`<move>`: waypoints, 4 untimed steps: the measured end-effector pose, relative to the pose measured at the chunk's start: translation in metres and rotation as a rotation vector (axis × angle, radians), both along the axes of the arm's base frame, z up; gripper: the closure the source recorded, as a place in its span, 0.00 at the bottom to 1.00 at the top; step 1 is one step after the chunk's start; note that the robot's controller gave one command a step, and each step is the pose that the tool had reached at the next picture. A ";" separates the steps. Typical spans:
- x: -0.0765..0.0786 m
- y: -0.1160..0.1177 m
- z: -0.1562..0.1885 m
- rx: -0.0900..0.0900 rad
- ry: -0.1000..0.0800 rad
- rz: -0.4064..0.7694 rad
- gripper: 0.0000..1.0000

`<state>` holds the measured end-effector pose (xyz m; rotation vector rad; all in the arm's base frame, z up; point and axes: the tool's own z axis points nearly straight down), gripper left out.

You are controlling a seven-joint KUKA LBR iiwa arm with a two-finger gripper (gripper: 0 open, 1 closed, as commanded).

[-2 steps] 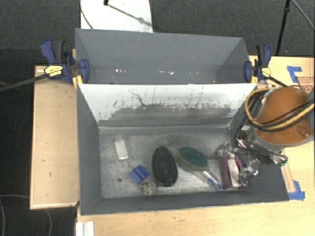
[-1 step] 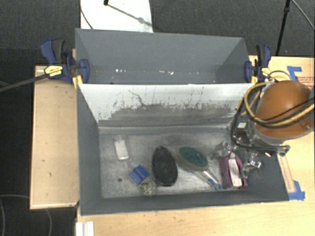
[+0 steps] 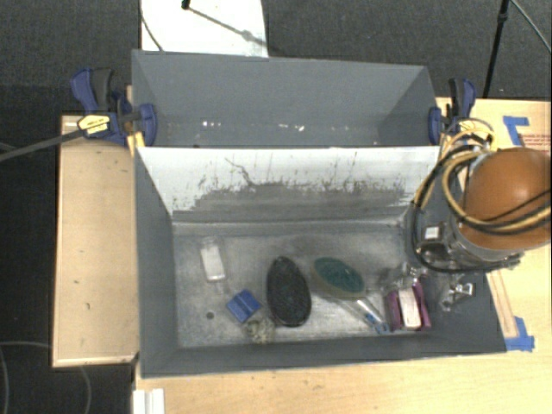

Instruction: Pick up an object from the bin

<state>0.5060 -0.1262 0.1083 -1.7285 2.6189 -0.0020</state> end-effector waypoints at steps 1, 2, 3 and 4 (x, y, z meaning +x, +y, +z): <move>0.001 0.008 -0.036 0.013 -0.003 0.084 0.00; 0.002 0.012 -0.036 0.006 0.000 0.089 0.00; 0.002 0.010 -0.035 0.002 0.000 0.086 1.00; 0.003 0.010 0.001 0.000 0.000 0.083 1.00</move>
Offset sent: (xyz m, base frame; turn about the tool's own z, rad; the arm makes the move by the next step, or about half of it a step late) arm -0.0018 -0.0017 -0.0383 -0.0832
